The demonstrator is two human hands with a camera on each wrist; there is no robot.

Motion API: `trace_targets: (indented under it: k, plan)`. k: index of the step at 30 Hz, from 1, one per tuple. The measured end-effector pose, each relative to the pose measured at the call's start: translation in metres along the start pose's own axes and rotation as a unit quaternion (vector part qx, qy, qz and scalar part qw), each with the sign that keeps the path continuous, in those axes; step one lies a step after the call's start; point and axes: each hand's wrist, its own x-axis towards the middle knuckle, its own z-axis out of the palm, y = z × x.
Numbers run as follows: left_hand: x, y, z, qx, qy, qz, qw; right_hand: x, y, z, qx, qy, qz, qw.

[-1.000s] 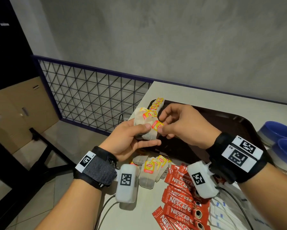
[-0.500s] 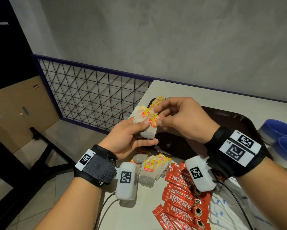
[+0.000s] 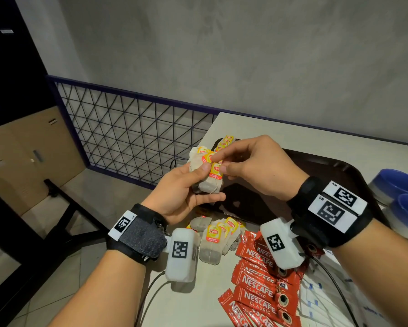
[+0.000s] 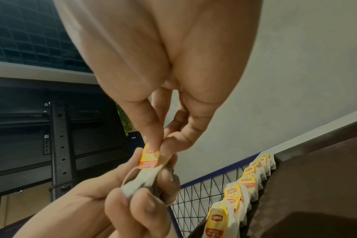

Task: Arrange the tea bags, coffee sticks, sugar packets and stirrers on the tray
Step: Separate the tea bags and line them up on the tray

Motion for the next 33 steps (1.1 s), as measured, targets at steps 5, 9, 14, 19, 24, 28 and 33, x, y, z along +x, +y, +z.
trace_targets:
  k: [5,9,14,19,24,28,33]
  plan:
    - [0.000,-0.001,0.001,0.000,-0.005,0.009,1.000,0.000,0.000,-0.001,0.022,0.014,0.018,0.999]
    - [0.000,0.000,0.001,0.002,-0.008,0.011,1.000,0.000,-0.001,-0.001,0.044,0.008,0.033,0.998]
    - [0.000,0.000,-0.001,0.009,-0.016,0.009,1.000,0.002,0.000,-0.005,0.040,0.016,0.031,0.999]
    - [0.000,-0.001,-0.002,0.029,-0.024,0.008,0.999,0.005,0.000,-0.011,0.094,-0.016,0.066,0.993]
    - [0.001,-0.002,-0.002,0.051,-0.015,0.013,0.998,0.007,-0.001,-0.017,0.017,-0.051,0.084,0.995]
    - [0.000,-0.001,0.000,0.046,-0.006,0.013,0.999,0.012,0.002,-0.018,0.001,-0.057,0.076,0.995]
    - [0.000,0.001,0.000,0.030,0.026,0.008,0.999,0.022,0.005,-0.019,0.055,-0.063,0.073,0.994]
